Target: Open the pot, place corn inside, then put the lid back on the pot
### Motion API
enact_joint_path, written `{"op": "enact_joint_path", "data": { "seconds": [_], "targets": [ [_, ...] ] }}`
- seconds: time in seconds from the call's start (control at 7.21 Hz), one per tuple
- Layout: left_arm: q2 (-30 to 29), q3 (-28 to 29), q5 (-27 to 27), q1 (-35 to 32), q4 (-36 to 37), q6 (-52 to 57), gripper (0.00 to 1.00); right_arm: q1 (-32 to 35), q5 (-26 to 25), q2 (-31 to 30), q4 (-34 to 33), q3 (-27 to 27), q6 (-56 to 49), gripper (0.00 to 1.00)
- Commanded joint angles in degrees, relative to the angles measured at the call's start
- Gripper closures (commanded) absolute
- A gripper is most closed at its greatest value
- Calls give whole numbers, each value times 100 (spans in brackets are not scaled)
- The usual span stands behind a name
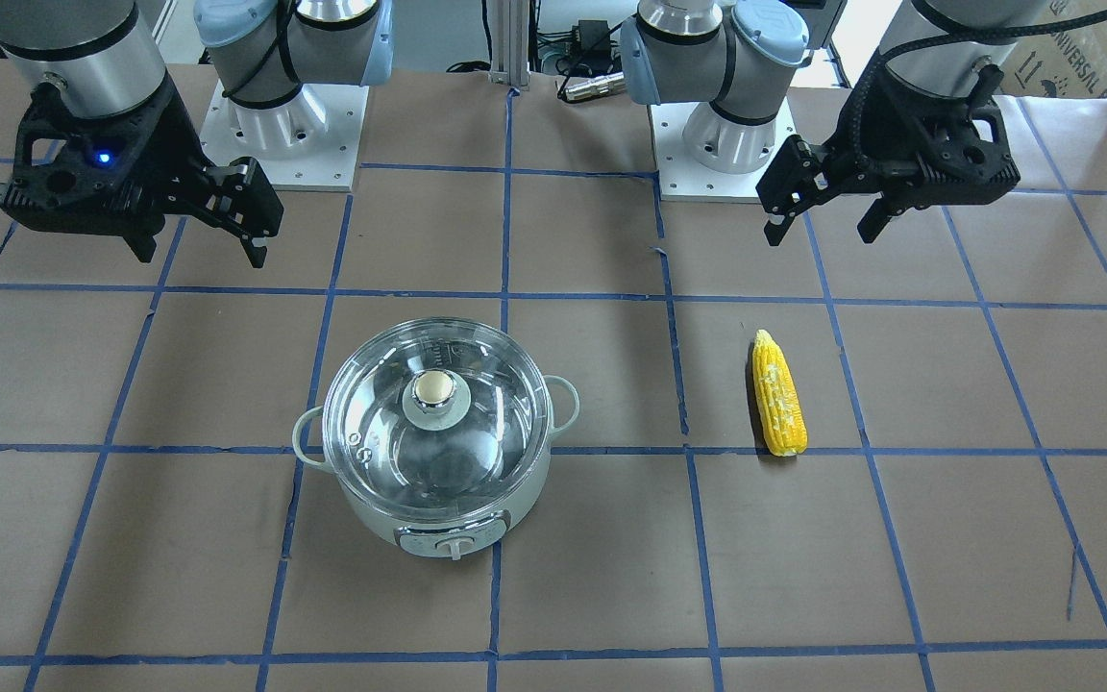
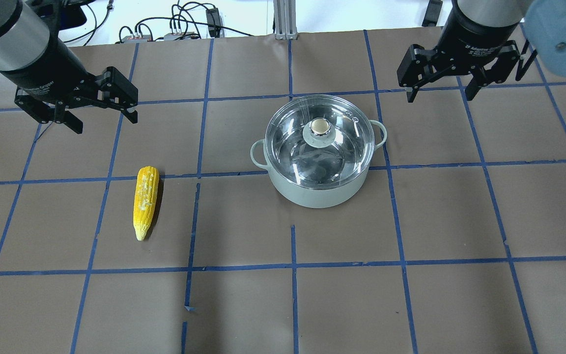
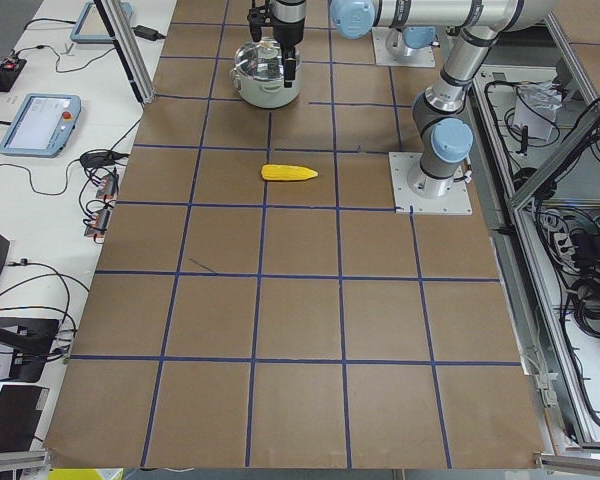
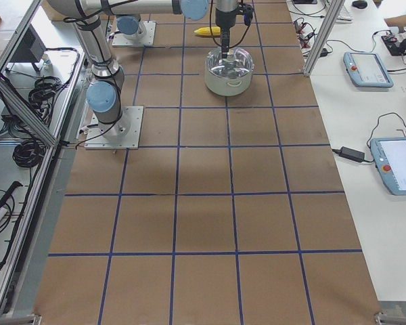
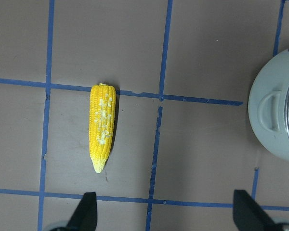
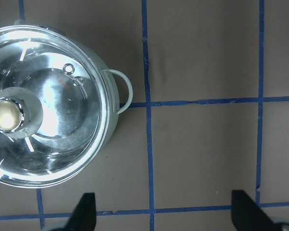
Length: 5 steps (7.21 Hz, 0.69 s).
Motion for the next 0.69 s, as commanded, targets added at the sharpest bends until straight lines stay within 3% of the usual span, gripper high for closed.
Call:
{"op": "enact_joint_path", "data": {
  "seconds": [0.0, 0.55],
  "targets": [
    [-529, -542, -29, 210, 871, 240, 0, 81, 50, 6, -59, 17, 56, 0],
    [-1356, -1983, -11, 615, 3516, 583, 0, 897, 59, 708, -690, -53, 634, 0]
  ]
}}
